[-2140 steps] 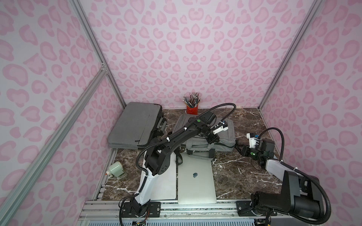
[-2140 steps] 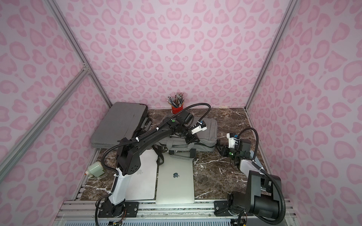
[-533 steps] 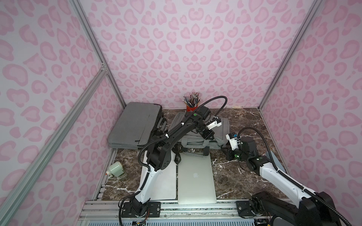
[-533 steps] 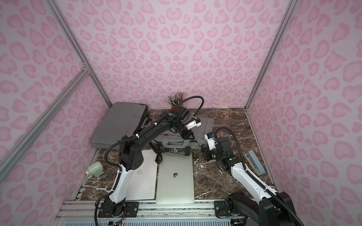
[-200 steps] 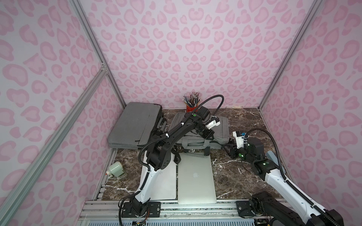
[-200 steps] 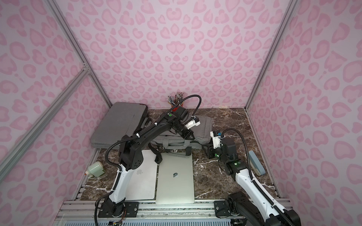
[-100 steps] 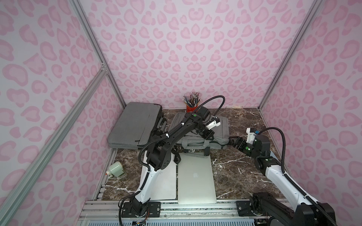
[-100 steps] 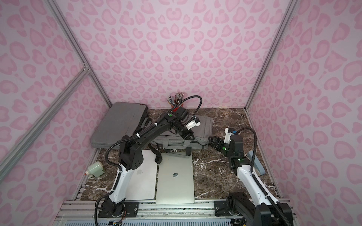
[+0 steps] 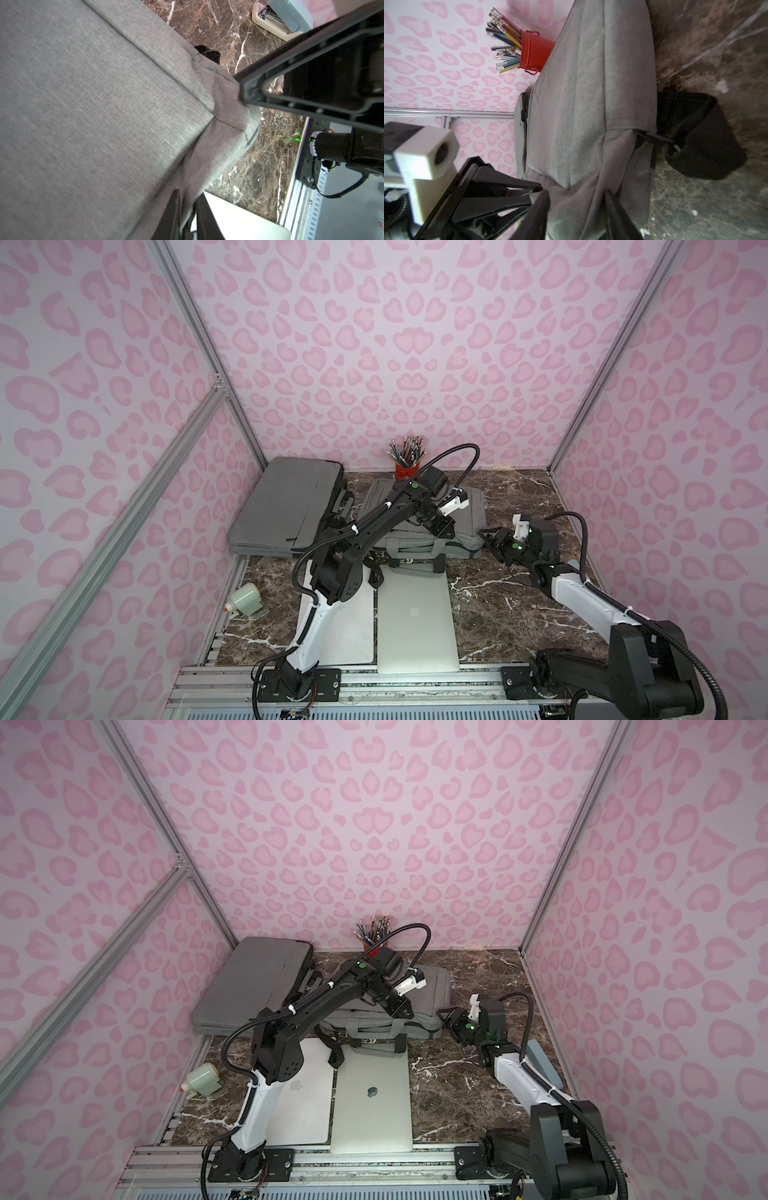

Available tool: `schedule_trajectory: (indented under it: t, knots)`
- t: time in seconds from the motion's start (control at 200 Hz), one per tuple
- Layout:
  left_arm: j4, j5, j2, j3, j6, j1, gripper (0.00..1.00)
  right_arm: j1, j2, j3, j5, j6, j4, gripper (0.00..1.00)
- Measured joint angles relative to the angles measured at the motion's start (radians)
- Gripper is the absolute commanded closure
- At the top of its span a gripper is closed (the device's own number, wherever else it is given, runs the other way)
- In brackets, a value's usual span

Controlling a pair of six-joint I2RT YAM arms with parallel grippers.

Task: Open the zippered laptop bag and take out the laptop
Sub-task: Unzip the zipper on the zippered laptop bag.

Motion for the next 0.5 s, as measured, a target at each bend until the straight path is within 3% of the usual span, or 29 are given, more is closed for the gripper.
schedule_trajectory:
  t: [0.25, 0.5]
  knots:
    - [-0.005, -0.047, -0.011, 0.0, -0.001, -0.012, 0.82, 0.013, 0.02, -0.011, -0.016, 0.051, 0.044, 0.94]
    - [-0.01, -0.11, -0.103, -0.076, -0.027, -0.047, 0.64, 0.018, 0.021, -0.008, -0.028, 0.076, 0.042, 0.98]
